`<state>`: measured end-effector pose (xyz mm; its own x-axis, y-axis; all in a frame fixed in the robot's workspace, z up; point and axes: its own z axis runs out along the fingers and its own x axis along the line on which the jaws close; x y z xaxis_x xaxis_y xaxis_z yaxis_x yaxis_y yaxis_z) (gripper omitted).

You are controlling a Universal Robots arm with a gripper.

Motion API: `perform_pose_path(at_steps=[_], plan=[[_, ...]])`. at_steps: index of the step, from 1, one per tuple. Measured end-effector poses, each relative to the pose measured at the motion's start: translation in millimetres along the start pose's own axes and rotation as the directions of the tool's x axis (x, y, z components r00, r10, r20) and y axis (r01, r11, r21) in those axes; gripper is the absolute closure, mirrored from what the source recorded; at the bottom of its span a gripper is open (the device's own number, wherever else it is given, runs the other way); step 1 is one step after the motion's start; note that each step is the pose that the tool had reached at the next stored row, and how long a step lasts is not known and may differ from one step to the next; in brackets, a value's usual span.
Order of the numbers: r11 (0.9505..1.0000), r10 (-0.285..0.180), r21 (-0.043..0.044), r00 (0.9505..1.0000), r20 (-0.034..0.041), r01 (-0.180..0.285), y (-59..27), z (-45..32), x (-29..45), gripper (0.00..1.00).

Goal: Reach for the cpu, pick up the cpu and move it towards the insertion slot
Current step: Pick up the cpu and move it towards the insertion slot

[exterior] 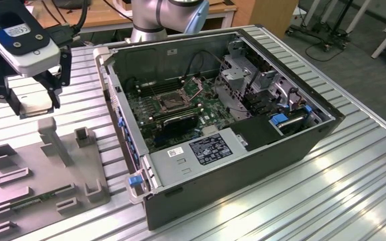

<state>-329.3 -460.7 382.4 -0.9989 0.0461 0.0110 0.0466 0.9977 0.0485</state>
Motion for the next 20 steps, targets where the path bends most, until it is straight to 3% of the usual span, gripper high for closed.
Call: perform_pose_path(at_steps=[20], plan=[[1.0,0.0,0.0,1.0,0.0,0.0,0.6,-0.1,-13.7,0.45]])
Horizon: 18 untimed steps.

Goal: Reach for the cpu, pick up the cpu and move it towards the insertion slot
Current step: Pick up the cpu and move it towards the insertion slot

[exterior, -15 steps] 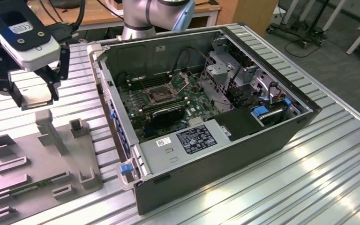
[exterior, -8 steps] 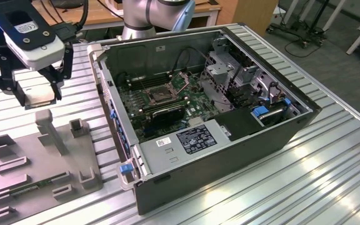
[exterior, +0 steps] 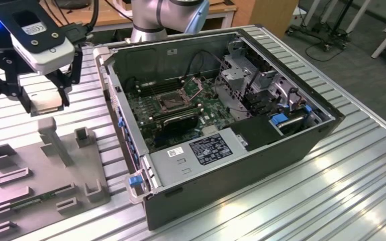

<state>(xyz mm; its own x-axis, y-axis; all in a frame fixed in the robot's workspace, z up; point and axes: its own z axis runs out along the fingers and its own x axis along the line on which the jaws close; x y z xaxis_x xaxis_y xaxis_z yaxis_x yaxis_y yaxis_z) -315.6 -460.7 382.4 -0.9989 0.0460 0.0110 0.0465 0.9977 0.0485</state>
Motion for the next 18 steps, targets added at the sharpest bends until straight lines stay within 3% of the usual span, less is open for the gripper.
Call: perform_pose_path(at_steps=[18], plan=[[1.0,0.0,0.0,1.0,0.0,0.0,0.5,-0.1,-11.7,0.45]])
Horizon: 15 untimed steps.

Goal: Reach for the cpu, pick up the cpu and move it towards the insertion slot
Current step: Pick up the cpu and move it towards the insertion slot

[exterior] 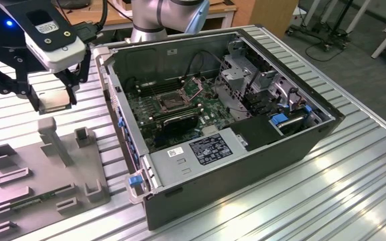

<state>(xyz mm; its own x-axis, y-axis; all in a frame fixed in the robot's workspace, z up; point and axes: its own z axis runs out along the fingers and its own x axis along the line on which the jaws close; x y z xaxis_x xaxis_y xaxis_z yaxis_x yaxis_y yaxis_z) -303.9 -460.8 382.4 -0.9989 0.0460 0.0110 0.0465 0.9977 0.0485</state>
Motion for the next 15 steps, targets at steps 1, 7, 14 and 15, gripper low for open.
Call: perform_pose_path(at_steps=[1,7,14,15], plan=[[1.0,0.0,0.0,1.0,0.0,0.0,0.0,0.0,-0.6,0.45],[1.0,0.0,0.0,1.0,0.0,0.0,0.2,0.0,-4.5,0.45],[1.0,0.0,0.0,1.0,0.0001,0.0,0.4,0.0,-7.9,0.45],[1.0,0.0,0.0,1.0,0.0,0.0,0.4,-0.1,-8.0,0.45]])
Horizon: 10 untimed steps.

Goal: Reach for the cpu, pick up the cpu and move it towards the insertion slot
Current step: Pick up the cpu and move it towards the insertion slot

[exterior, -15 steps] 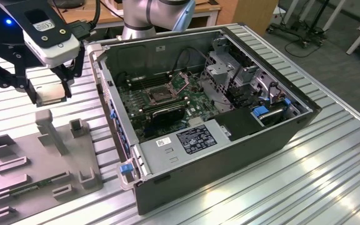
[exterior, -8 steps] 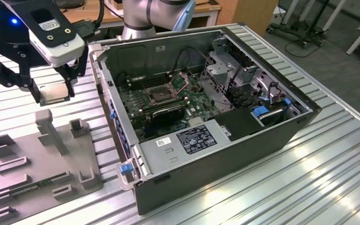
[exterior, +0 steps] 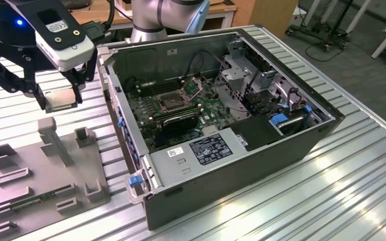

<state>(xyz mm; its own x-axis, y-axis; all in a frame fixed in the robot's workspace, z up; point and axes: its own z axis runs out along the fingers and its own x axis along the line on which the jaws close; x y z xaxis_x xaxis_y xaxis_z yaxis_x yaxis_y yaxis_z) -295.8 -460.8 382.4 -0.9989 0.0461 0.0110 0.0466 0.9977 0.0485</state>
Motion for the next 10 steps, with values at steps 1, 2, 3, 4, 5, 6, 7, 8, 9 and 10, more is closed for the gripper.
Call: perform_pose_path(at_steps=[1,2,3,4,5,6,7,8,9,10], plan=[[1.0,0.0,0.0001,1.0,0.0,0.0,0.0,0.0,-0.1,0.45],[1.0,0.0,0.0,1.0,0.0,0.0,0.0,0.0,-0.1,0.45],[1.0,0.0,0.0,1.0,0.0,0.0,0.0,0.0,-0.1,0.45],[1.0,0.0,0.0,1.0,0.0,0.0,0.0,0.0,-0.1,0.45],[1.0,0.0,-0.0001,1.0,0.0,0.0,0.0,0.0,-0.1,0.45],[1.0,0.0,-0.0001,1.0,0.0,0.0,0.0,0.0,-0.1,0.45],[1.0,0.0,0.0,1.0,0.0,0.0,0.0,0.0,-0.1,0.45],[1.0,0.0,0.0,1.0,-0.0001,0.0,0.1,-0.4,-0.1,0.45],[1.0,0.0,0.0003,1.0,-0.0002,0.0,0.1,-1.6,-0.2,0.45],[1.0,0.0,0.0001,1.0,-0.0001,0.0,0.2,-2.8,-0.1,0.45]])
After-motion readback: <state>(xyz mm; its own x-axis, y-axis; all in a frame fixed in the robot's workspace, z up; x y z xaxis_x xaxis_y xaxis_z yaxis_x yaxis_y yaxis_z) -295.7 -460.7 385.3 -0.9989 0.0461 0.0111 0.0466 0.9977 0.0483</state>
